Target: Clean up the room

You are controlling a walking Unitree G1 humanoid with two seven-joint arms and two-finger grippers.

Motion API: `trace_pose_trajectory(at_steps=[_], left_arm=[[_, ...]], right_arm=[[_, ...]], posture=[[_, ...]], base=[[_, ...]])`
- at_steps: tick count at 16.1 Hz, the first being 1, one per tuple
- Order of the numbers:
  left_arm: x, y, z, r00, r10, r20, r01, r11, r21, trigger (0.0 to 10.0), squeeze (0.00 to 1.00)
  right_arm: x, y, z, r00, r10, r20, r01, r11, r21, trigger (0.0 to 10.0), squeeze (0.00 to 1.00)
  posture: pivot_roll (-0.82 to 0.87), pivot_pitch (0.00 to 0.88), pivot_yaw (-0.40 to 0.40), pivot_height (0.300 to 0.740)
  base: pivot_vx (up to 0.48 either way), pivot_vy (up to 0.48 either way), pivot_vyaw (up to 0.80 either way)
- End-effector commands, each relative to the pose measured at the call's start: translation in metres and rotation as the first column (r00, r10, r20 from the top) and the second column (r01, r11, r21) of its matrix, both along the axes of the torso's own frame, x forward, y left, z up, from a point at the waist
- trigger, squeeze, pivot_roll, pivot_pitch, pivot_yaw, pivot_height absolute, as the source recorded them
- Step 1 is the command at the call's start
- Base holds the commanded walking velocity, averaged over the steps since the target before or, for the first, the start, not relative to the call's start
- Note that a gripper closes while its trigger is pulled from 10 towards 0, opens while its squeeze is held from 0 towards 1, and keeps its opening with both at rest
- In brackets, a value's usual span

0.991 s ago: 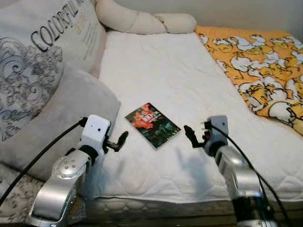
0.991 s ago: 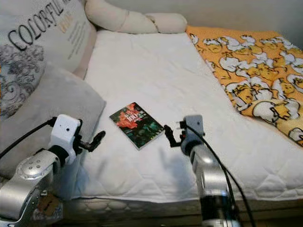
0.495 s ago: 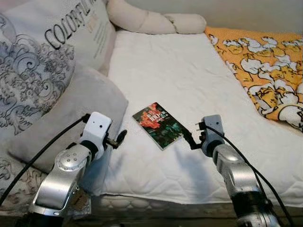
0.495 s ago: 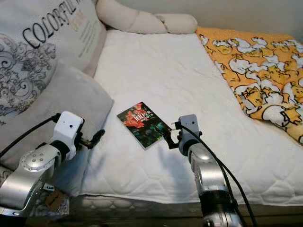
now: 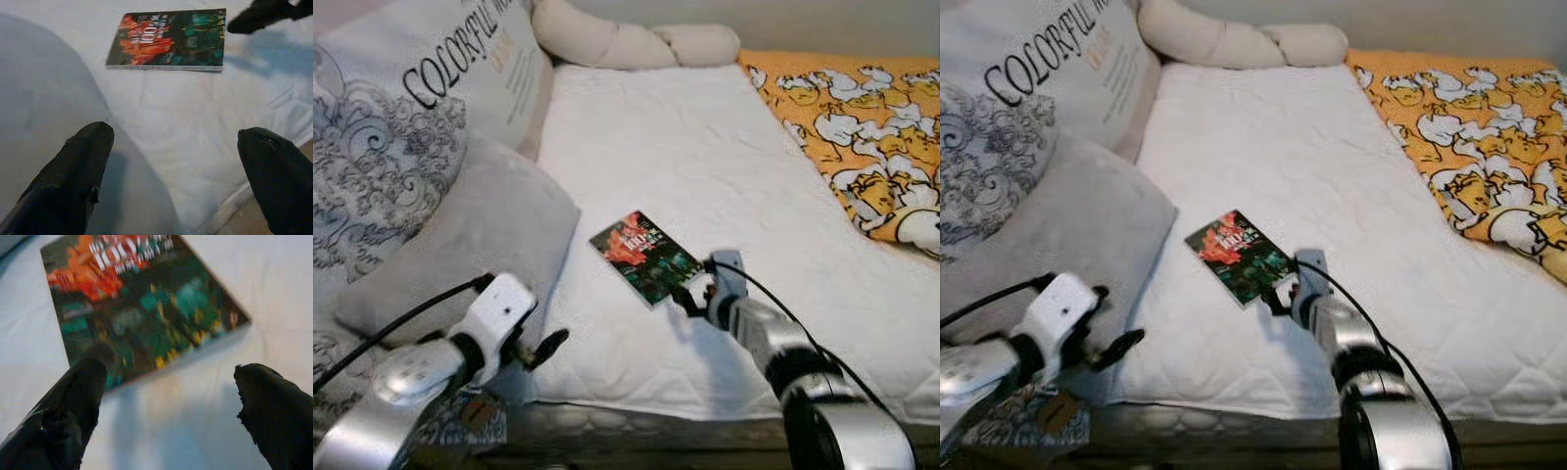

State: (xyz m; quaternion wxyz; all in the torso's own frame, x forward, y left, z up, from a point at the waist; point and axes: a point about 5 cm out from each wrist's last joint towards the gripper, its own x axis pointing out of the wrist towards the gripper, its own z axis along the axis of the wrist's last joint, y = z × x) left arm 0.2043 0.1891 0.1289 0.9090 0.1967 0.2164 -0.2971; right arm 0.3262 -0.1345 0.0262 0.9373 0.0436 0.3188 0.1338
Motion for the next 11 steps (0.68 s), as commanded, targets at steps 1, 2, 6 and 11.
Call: trace_pose_trajectory(at_steps=[1, 2, 6, 11], left_arm=[[-0.002, 0.001, 0.007, 1.000, -0.003, 0.010, 0.003, 1.000, -0.002, 10.0, 0.00], [-0.005, 0.001, 0.008, 1.000, 0.002, 0.006, -0.002, 1.000, -0.002, 10.0, 0.00], [-0.018, 0.002, 0.012, 1.000, 0.006, -0.029, -0.005, 1.000, 0.005, 10.0, 0.00], [-0.031, 0.009, 0.027, 0.999, 0.006, -0.049, -0.004, 0.999, 0.032, 10.0, 0.00]], right_arm=[[0.006, -0.003, 0.005, 0.999, -0.024, 0.029, 0.025, 0.999, -0.043, 10.0, 1.00], [0.008, -0.005, 0.006, 0.999, -0.045, 0.032, 0.046, 0.998, -0.052, 10.0, 1.00], [0.003, 0.001, -0.001, 1.000, -0.016, -0.006, 0.015, 0.997, -0.071, 10.0, 1.00], [-0.009, 0.021, -0.014, 0.997, 0.048, -0.056, -0.051, 0.997, -0.052, 10.0, 1.00]], posture=[[0.17, 0.000, -0.022, 0.740], [0.18, 0.000, -0.027, 0.740], [0.21, 0.000, -0.021, 0.740], [0.27, 0.051, -0.010, 0.740]], base=[[0.000, 0.000, 0.00], [0.000, 0.000, 0.00], [0.000, 0.000, 0.00], [0.000, 0.000, 0.00]])
